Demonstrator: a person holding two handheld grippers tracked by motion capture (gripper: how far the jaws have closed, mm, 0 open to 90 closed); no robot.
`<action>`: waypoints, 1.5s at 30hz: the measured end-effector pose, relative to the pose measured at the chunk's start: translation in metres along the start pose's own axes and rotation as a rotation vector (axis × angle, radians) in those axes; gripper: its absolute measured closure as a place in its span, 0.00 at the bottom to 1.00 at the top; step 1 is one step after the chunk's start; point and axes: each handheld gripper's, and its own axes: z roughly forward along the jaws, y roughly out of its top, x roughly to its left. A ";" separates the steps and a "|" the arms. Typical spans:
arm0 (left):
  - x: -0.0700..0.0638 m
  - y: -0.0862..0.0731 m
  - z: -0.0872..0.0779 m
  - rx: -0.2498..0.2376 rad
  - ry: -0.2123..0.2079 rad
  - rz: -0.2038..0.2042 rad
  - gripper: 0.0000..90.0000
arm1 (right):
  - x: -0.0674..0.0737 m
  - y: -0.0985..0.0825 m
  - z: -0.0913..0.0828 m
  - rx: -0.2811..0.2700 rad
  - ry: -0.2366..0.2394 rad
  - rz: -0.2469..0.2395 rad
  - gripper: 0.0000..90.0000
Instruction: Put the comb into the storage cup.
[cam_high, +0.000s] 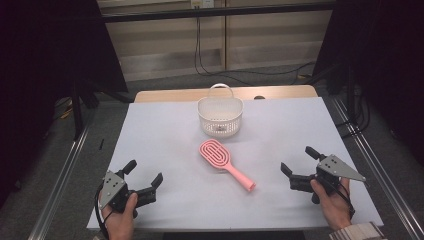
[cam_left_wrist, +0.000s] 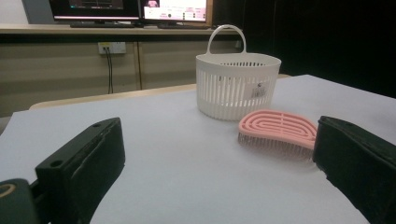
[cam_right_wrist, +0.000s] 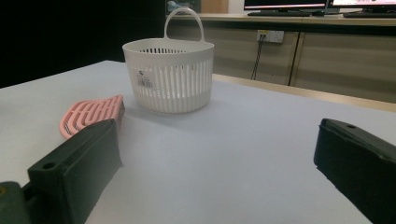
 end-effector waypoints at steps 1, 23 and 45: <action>0.000 0.000 0.000 0.000 0.000 0.000 0.03 | 0.000 0.000 0.000 0.000 0.000 0.000 0.00; -0.001 -0.001 0.002 0.011 -0.011 0.005 0.03 | 0.015 0.007 0.026 0.048 0.054 -0.032 0.00; 0.000 -0.001 0.003 0.011 -0.011 0.004 0.03 | 0.028 0.022 0.054 0.099 0.113 -0.019 0.01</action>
